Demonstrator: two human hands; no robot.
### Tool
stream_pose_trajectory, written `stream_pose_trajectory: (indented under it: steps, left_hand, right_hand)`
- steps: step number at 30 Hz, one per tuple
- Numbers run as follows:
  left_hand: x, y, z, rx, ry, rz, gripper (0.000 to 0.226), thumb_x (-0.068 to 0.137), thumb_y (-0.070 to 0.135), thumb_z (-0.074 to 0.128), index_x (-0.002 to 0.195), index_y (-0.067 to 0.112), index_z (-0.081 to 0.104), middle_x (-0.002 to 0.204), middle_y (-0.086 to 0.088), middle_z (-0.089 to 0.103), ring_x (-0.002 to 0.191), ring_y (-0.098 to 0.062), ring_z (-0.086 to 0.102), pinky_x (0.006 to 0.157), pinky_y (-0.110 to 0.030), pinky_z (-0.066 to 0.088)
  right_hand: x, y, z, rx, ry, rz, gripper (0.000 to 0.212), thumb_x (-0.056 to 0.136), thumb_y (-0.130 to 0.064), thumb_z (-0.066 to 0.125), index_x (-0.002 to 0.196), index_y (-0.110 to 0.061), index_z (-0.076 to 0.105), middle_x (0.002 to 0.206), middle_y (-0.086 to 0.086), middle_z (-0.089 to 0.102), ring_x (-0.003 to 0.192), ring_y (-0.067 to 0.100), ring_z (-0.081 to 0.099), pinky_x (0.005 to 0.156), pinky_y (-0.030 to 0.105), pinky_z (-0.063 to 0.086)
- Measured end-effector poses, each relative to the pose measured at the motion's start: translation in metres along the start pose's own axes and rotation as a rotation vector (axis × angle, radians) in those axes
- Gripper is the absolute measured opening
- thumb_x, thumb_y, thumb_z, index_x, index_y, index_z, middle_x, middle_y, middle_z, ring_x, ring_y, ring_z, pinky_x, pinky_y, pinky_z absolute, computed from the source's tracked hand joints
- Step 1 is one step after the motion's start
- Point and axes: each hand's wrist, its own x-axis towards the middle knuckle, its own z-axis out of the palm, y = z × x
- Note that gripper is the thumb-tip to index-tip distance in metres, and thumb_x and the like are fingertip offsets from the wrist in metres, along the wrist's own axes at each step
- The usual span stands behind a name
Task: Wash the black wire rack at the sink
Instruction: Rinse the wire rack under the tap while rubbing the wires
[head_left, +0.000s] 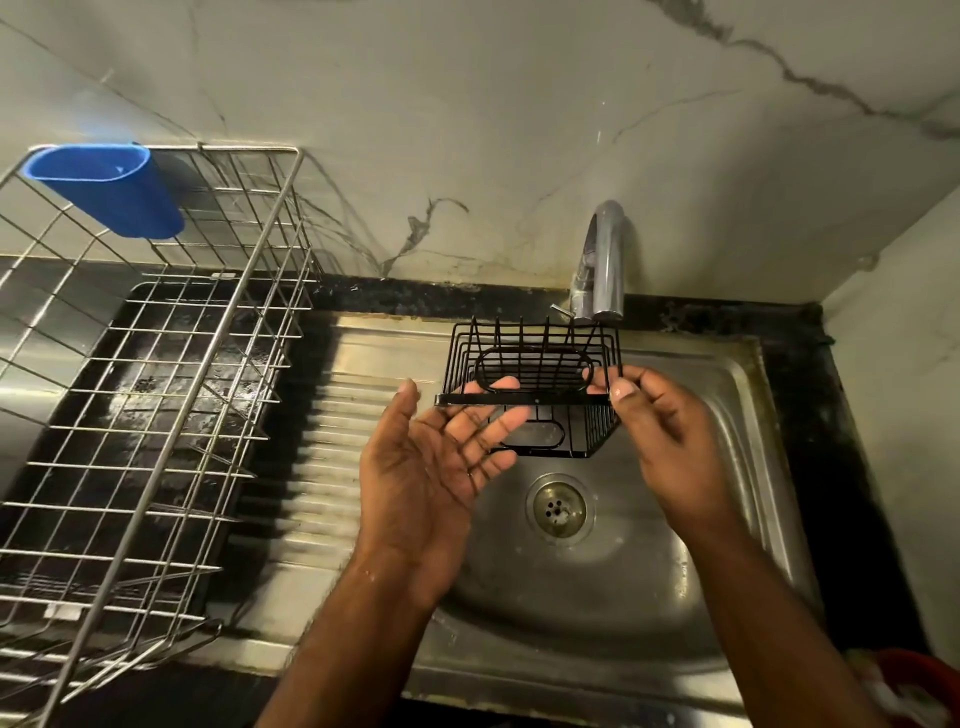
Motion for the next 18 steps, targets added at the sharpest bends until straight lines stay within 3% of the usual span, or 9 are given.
stream_pose_trajectory:
  steps: [4, 9, 14, 18]
  left_hand:
    - [-0.004, 0.003, -0.002, -0.015, -0.009, 0.014, 0.065, 0.101, 0.055, 0.027, 0.125, 0.003, 0.057, 0.133, -0.017, 0.067, 0.125, -0.035, 0.062, 0.083, -0.038, 0.048]
    - [-0.004, 0.004, -0.006, -0.012, -0.024, -0.014, 0.075, 0.102, 0.057, 0.027, 0.144, -0.003, 0.042, 0.134, -0.017, 0.066, 0.123, -0.035, 0.064, 0.077, -0.033, 0.054]
    - [0.000, 0.001, -0.006, -0.001, -0.040, -0.039, 0.067, 0.099, 0.056, 0.030, 0.134, 0.001, 0.049, 0.133, -0.020, 0.066, 0.115, -0.032, 0.069, 0.073, -0.032, 0.055]
    - [0.006, -0.003, -0.004, 0.036, -0.019, -0.049, 0.076, 0.101, 0.058, 0.026, 0.140, -0.004, 0.049, 0.129, -0.021, 0.068, 0.114, -0.032, 0.070, 0.075, -0.035, 0.052]
  right_hand:
    - [0.000, 0.000, 0.006, 0.000, -0.002, 0.000, 0.022, 0.101, -0.015, 0.052, 0.116, -0.013, 0.068, 0.110, -0.006, 0.074, 0.106, 0.004, 0.067, 0.087, 0.011, 0.047]
    - [0.000, 0.004, 0.009, -0.024, 0.018, -0.001, 0.032, 0.095, -0.028, 0.052, 0.117, -0.013, 0.069, 0.114, -0.003, 0.073, 0.110, 0.009, 0.066, 0.092, 0.018, 0.050]
    - [0.000, 0.006, 0.007, -0.014, 0.038, 0.021, 0.036, 0.092, -0.026, 0.049, 0.117, -0.008, 0.068, 0.116, -0.002, 0.073, 0.112, 0.006, 0.066, 0.091, 0.013, 0.048]
    - [-0.001, 0.007, 0.000, -0.019, 0.049, 0.038, 0.035, 0.092, -0.026, 0.049, 0.117, -0.009, 0.067, 0.117, -0.002, 0.072, 0.114, 0.007, 0.065, 0.095, 0.017, 0.049]
